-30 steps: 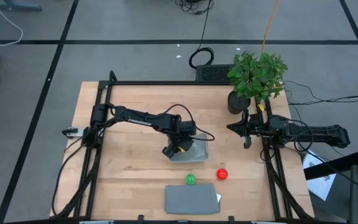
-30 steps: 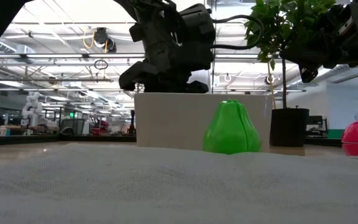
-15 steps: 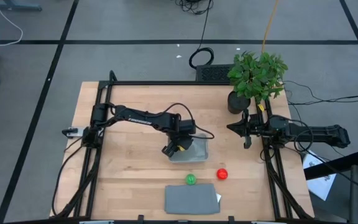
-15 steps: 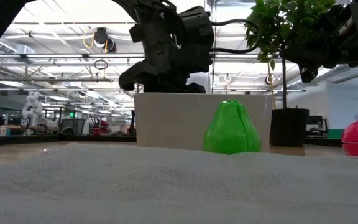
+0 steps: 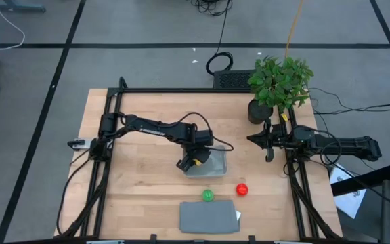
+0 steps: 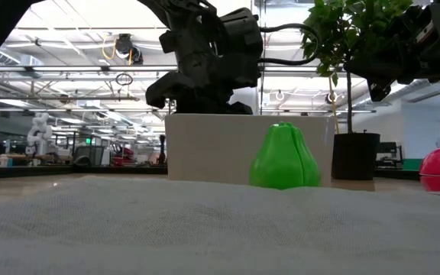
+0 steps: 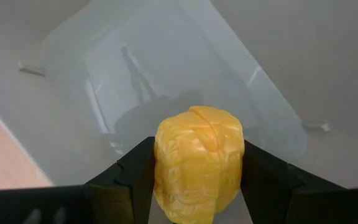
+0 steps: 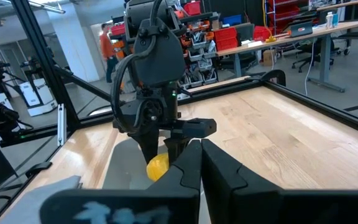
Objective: Pick and placing Produce into tupperware
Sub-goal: Put the yellow pineapple into the gray bin, then adjust the gray bin on the table
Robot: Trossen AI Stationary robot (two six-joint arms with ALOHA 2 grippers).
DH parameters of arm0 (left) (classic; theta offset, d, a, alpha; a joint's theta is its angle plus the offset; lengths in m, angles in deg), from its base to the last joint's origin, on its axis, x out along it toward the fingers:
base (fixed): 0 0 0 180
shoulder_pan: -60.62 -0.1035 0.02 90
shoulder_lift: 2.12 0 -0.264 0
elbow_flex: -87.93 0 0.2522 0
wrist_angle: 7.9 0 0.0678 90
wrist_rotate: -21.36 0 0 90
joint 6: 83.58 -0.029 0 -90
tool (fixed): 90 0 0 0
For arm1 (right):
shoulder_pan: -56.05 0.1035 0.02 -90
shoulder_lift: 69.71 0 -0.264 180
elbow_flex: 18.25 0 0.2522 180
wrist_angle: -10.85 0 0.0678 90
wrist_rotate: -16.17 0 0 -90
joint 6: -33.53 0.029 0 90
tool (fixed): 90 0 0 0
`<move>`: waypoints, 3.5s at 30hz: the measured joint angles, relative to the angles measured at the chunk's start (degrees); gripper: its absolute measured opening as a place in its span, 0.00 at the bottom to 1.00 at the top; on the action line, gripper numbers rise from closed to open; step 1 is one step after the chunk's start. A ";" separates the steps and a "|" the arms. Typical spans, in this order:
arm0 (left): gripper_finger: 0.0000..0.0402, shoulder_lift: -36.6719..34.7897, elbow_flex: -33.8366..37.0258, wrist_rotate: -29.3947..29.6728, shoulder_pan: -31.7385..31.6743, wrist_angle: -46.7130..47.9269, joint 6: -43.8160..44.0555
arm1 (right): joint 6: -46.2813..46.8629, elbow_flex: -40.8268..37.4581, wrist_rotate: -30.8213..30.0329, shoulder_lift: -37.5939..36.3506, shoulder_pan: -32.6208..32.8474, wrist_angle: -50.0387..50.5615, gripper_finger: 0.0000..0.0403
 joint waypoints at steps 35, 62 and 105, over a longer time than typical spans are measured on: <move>0.69 1.69 -3.48 5.80 1.42 3.67 -1.49 | 0.00 0.02 0.02 0.33 0.00 -0.04 0.00; 0.51 -10.96 -13.31 24.22 8.04 13.85 5.09 | 0.23 0.04 0.03 0.93 0.00 0.37 0.00; 0.00 -73.28 68.44 26.82 5.86 -62.97 32.20 | 1.07 0.02 0.04 7.94 0.02 -2.66 0.00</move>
